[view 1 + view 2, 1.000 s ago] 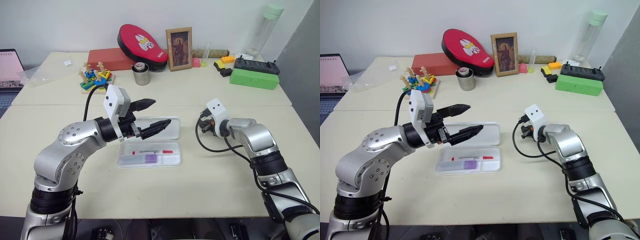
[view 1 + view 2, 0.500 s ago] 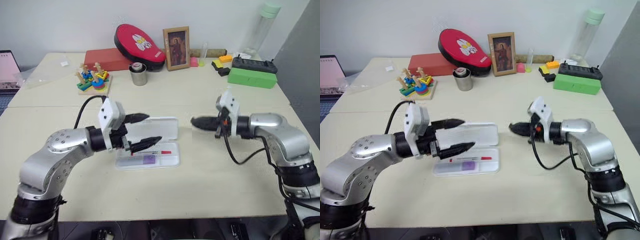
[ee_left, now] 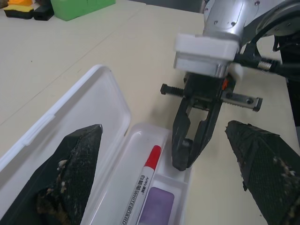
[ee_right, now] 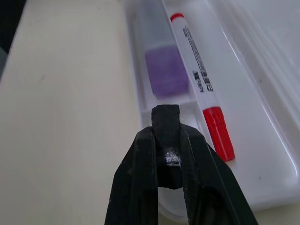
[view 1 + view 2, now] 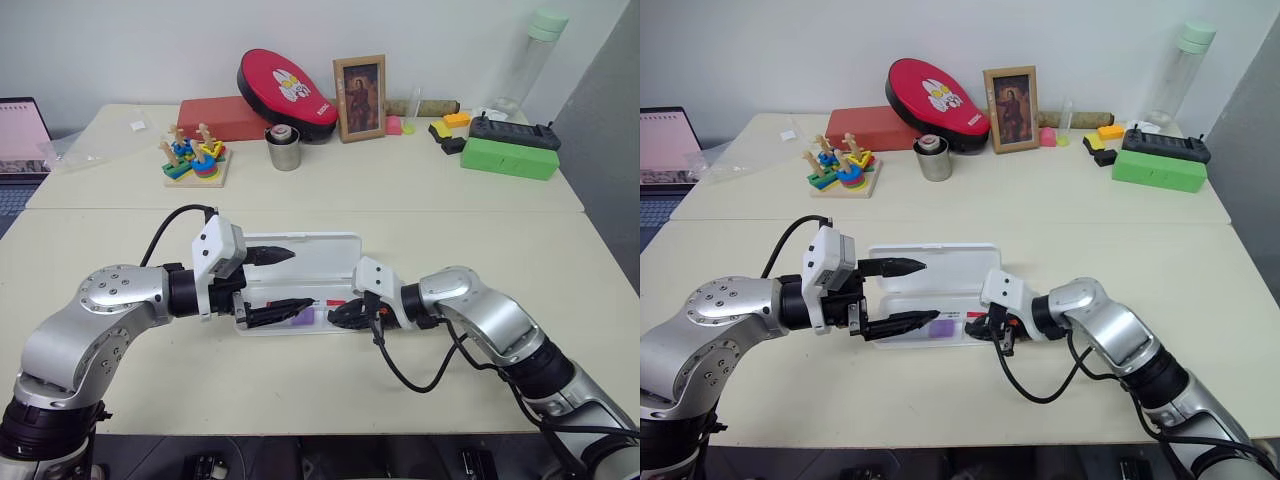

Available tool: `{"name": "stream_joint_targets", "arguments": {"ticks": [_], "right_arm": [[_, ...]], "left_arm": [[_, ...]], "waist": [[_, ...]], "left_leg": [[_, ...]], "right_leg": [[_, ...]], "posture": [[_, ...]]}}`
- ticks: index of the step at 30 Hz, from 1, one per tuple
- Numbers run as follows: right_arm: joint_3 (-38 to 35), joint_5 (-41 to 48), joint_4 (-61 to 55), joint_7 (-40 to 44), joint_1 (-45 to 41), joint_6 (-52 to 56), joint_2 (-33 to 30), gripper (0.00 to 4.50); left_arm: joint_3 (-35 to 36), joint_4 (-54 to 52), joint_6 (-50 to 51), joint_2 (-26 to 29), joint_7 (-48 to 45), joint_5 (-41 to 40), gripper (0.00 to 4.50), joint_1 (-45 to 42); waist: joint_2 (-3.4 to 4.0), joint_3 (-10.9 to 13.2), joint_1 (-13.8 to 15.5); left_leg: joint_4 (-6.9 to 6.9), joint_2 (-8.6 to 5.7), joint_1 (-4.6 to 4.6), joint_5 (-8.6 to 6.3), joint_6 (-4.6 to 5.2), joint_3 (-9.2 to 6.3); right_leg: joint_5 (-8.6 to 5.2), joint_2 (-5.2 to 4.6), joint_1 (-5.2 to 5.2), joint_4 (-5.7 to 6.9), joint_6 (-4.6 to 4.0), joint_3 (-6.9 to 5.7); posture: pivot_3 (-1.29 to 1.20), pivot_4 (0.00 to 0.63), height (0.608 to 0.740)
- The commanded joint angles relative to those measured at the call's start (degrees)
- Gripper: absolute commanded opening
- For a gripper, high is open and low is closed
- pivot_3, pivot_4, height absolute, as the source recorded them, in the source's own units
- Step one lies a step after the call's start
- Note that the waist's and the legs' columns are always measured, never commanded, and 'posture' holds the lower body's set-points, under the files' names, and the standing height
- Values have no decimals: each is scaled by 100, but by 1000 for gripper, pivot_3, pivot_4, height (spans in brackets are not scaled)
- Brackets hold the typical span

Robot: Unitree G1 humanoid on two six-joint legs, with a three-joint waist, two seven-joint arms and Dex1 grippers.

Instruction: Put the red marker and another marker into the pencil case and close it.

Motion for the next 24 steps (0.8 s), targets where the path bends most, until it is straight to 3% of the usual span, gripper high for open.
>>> {"name": "stream_joint_targets", "arguments": {"ticks": [1, 5, 7, 8, 16, 23, 24], "right_arm": [[-70, -90, 15, 63, -108, -158, 11, 308], [-142, -99, 94, 111, -148, -196, -2, 308], [-192, -73, 94, 139, -163, -191, 12, 1007], [-215, -54, 89, 153, -171, -181, 22, 1070], [-447, 131, -1, 226, -213, -136, 140, 2965], [-1222, 1045, -451, 411, -422, 220, 288, 4485], [-1393, 1215, -457, 387, -502, 261, 370, 4485]], "left_arm": [[140, -249, -27, -11, 65, -94, 4500, -28], [147, -283, -17, -18, 98, -106, 4500, -2], [138, -287, -15, -25, 114, -100, 4500, 1], [133, -283, -13, -30, 119, -100, 4500, -4], [79, -239, -37, -39, 162, -59, 4500, -44], [414, -383, 75, -74, 433, -211, 4500, 127], [514, -417, 94, -87, 506, -253, 4500, 182]], "waist": [[0, 0, 8], [0, 0, 23], [0, 0, 36], [0, 0, 37], [0, 0, 55], [0, 0, 61], [0, 0, 57]], "left_leg": [[0, 0, 0, 0, 0, 0], [0, 0, 0, 0, 0, 0], [0, 0, 0, 0, 0, 0], [0, 0, 0, 0, 0, 0], [0, 0, 0, 0, 0, 0], [0, 0, 0, 0, 0, 0], [0, 0, 0, 0, 0, 0]], "right_leg": [[0, 0, 0, 0, 0, -1], [0, 0, 0, 0, 0, 0], [0, 0, 0, 0, 0, 0], [0, 0, 0, 1, 0, 0], [0, 0, 0, 1, 0, 0], [0, 0, 0, 1, 0, 0], [0, 0, 0, 2, 0, 0]], "posture": [[0, 150, 740], [0, 150, 740], [0, 150, 740], [0, 150, 740], [0, 150, 740], [0, 150, 740], [0, 150, 740]]}}
